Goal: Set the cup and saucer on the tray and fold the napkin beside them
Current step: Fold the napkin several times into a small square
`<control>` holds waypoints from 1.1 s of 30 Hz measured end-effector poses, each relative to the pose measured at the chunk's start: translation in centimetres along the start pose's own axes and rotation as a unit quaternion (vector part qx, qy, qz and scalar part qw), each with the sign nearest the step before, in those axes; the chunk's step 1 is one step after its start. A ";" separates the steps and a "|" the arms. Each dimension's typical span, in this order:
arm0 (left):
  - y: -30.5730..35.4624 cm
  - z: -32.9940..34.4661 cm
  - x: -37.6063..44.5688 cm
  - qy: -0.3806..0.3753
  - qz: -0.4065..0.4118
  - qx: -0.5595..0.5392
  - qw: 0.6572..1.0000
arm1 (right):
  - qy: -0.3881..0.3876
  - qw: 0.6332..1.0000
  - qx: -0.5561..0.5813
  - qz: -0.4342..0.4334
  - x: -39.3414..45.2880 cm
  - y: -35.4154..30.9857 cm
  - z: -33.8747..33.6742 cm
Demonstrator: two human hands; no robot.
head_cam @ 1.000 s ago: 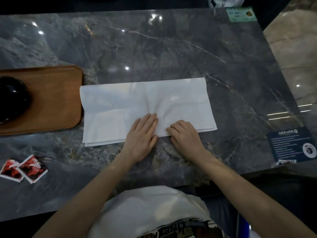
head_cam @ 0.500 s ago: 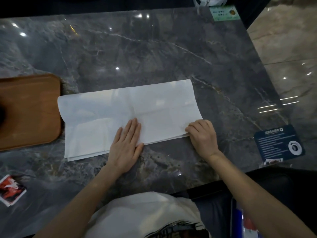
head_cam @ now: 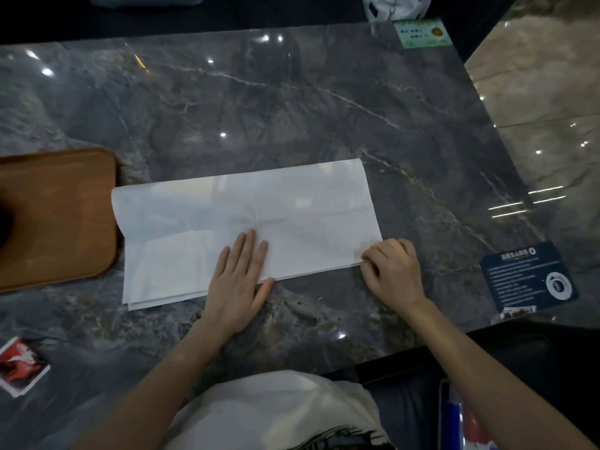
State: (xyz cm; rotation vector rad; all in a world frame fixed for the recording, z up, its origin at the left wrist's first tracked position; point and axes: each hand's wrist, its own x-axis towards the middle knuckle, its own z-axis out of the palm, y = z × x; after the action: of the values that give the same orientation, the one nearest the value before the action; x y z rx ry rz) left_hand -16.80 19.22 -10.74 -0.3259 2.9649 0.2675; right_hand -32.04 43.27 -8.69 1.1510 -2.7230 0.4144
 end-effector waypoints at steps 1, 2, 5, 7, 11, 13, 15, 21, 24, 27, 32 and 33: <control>0.0 0.0 0.0 0.003 0.001 -0.001 1.000 | -0.009 1.000 0.019 0.014 0.7 -0.9 -0.2; 0.0 0.1 0.0 0.006 0.002 -0.004 1.000 | -0.020 0.999 0.043 0.025 1.5 -2.2 -0.3; 0.2 -0.1 0.0 0.014 0.002 -0.014 1.000 | -0.095 0.984 0.143 0.044 4.4 -7.5 0.9; 0.4 -0.2 -0.1 0.017 0.002 -0.024 1.000 | -0.158 0.972 0.172 0.024 5.8 -10.7 2.3; 0.2 -0.7 -0.3 0.034 0.019 -0.037 0.999 | -0.215 0.967 0.137 -0.011 6.7 -13.1 4.9; -0.4 -1.0 -0.4 0.062 0.048 -0.054 0.995 | -0.212 0.969 0.126 -0.005 6.5 -13.0 5.5; -1.3 -1.4 -0.5 0.087 0.081 -0.064 0.991 | -0.212 0.970 0.118 -0.012 6.3 -12.7 5.7; -5.7 -2.5 -2.1 0.092 0.178 0.017 0.980 | -0.218 0.972 0.076 -0.032 5.9 -12.6 5.8; -8.2 -3.1 -3.2 0.107 0.192 0.056 0.974 | -0.210 0.975 0.064 -0.037 5.8 -12.6 5.9; -10.4 -3.4 -4.1 0.111 0.181 0.052 0.976 | -0.206 0.976 0.058 -0.039 5.7 -12.4 6.2; -11.9 -3.9 -5.6 0.112 0.128 0.068 0.983 | -0.184 0.979 0.076 -0.038 5.6 -12.5 6.2; -12.0 -3.9 -5.7 0.114 0.117 0.071 0.984 | -0.173 0.981 0.085 -0.037 5.5 -12.5 6.1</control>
State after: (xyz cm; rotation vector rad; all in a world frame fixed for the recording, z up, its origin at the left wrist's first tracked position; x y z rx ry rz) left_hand -9.03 8.09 -7.89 0.0112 3.2271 0.0442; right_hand -27.06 29.28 -10.75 1.4902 -2.9693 0.4840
